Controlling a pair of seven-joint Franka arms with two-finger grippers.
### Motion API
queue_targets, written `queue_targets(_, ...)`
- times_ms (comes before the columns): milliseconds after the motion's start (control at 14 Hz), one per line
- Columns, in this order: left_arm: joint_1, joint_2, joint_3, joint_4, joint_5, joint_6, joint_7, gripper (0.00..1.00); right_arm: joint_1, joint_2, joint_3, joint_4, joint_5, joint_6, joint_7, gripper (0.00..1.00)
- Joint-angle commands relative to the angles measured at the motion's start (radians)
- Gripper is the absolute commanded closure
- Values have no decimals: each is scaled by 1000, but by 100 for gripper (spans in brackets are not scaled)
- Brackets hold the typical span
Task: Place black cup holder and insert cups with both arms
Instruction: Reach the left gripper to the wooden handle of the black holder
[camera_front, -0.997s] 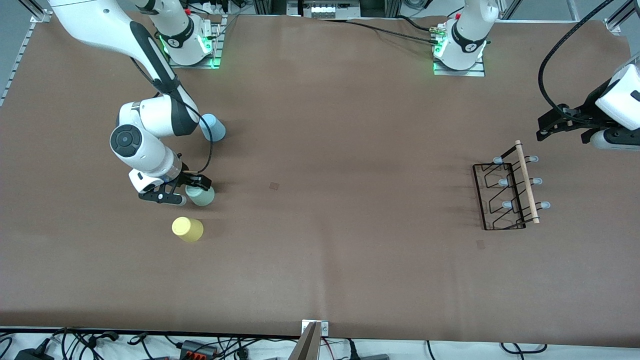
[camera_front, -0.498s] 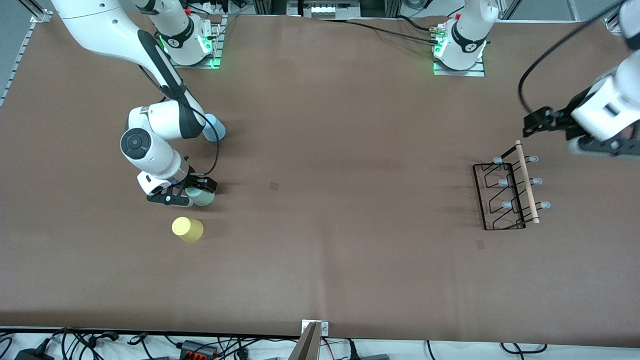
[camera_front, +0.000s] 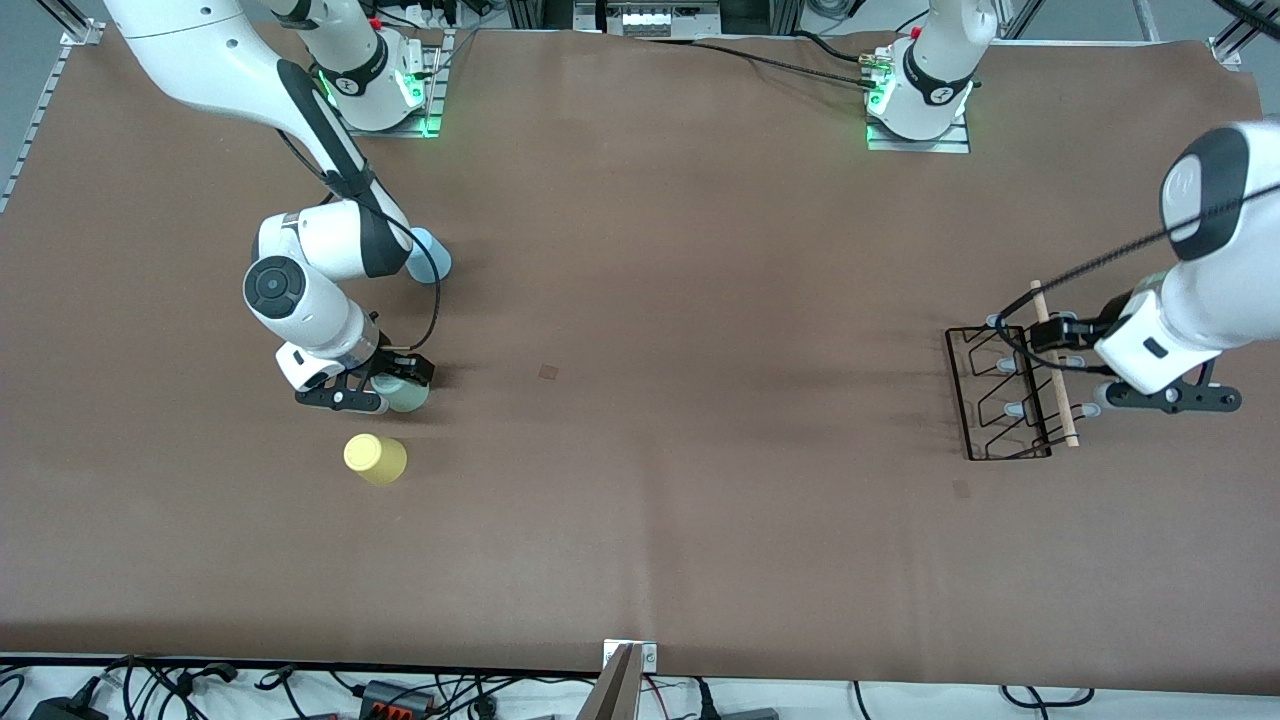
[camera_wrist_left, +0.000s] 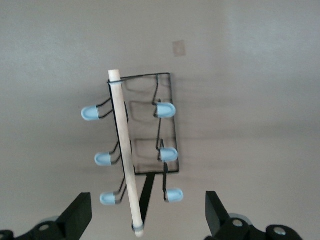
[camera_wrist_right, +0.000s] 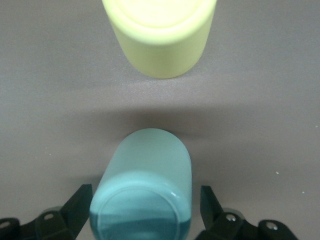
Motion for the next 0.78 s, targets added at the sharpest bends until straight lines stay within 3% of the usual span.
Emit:
queue_targets(0,37,-29,-7,-128,18,145,11,0,-8,9,3,8,-17,6,-12,4)
queue_targets(142,44,-30,-7,-198,18,248,10,0,-10,9,3,10,-19,6,-13,7)
queue_targets(285,59,-24,-6,-240,21,337,10,1,-14,9,3,14,-28,7,-13,21)
queue_targets(356,76,-22,-6,-266,21,383,10,7,-16,9,3,19,-35,6,-15,33)
queue_targets(498,79,-21,-6,-298,21,428,8,33,-19,10,3,19,-42,6,-15,63)
queue_targets(641,79,-21,-6,-308,21,426,7,53,-16,9,3,19,-40,6,-13,77)
queue_targets(712,79,-21,-6,-321,21,428,5,55,-14,7,3,19,-42,4,-13,77)
